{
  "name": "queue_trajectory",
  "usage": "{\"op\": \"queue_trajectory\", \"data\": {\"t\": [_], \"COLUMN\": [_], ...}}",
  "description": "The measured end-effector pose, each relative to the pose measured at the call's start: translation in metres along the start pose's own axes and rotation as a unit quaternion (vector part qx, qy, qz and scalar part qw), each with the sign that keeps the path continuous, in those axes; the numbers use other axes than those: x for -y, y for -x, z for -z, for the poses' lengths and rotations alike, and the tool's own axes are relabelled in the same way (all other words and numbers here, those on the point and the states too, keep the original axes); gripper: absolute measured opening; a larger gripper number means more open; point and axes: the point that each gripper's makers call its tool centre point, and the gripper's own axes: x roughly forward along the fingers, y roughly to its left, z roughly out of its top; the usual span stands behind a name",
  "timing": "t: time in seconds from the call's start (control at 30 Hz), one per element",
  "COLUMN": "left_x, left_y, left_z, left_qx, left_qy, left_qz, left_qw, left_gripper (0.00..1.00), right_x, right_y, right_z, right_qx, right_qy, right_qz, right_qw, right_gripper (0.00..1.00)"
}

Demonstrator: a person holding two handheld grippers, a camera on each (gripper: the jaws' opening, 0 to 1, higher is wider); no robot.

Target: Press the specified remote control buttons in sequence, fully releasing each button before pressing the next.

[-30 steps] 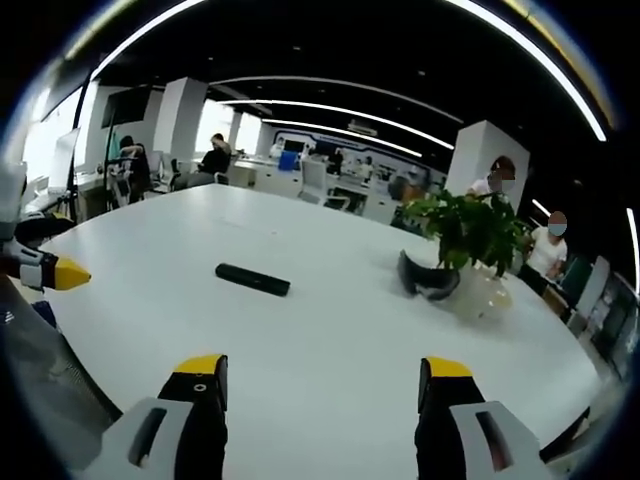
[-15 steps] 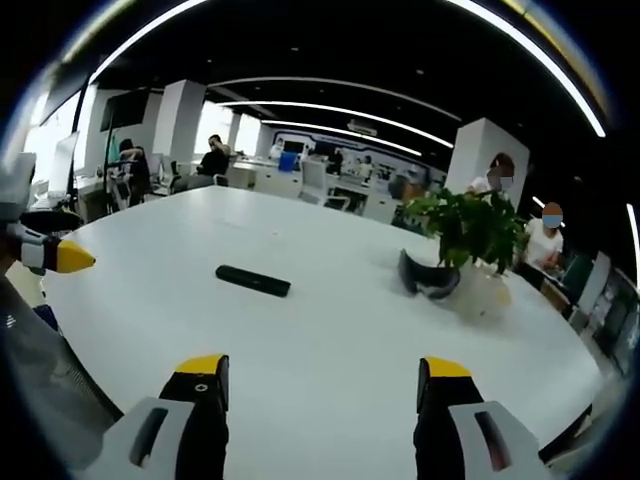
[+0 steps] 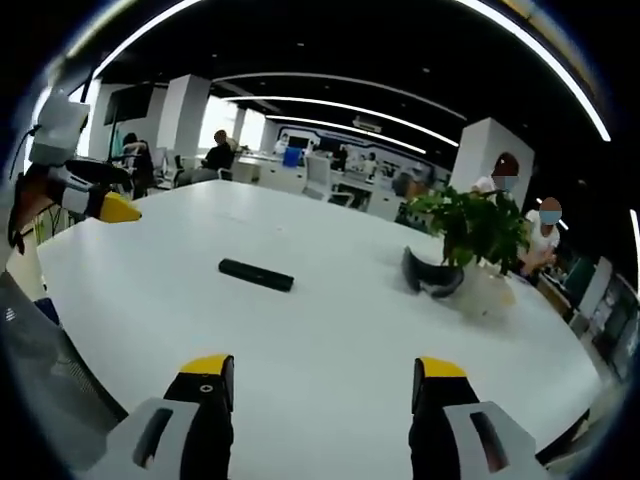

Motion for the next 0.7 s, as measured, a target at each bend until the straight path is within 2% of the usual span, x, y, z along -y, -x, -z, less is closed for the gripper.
{"op": "queue_trajectory", "data": {"t": [0.2, 0.4, 0.7], "left_x": [0.008, 0.007, 0.001], "left_y": [-0.025, -0.051, -0.094], "left_z": [-0.008, -0.002, 0.006], "left_qx": [-0.006, -0.031, -0.074], "left_qy": [-0.038, -0.046, -0.063], "left_qz": [0.034, 0.056, 0.093], "left_qw": [0.9987, 0.9969, 0.991], "left_gripper": [0.87, 0.81, 0.78], "right_x": [0.002, -0.001, 0.0], "right_y": [-0.001, -0.003, -0.004], "right_z": [0.002, 0.006, 0.01], "right_qx": [-0.005, -0.016, -0.025], "right_qy": [-0.003, 0.005, 0.008], "right_qz": [0.005, 0.0, 0.005], "right_qw": [1.0, 0.9999, 0.9996], "right_gripper": [0.69, 0.68, 0.67]}}
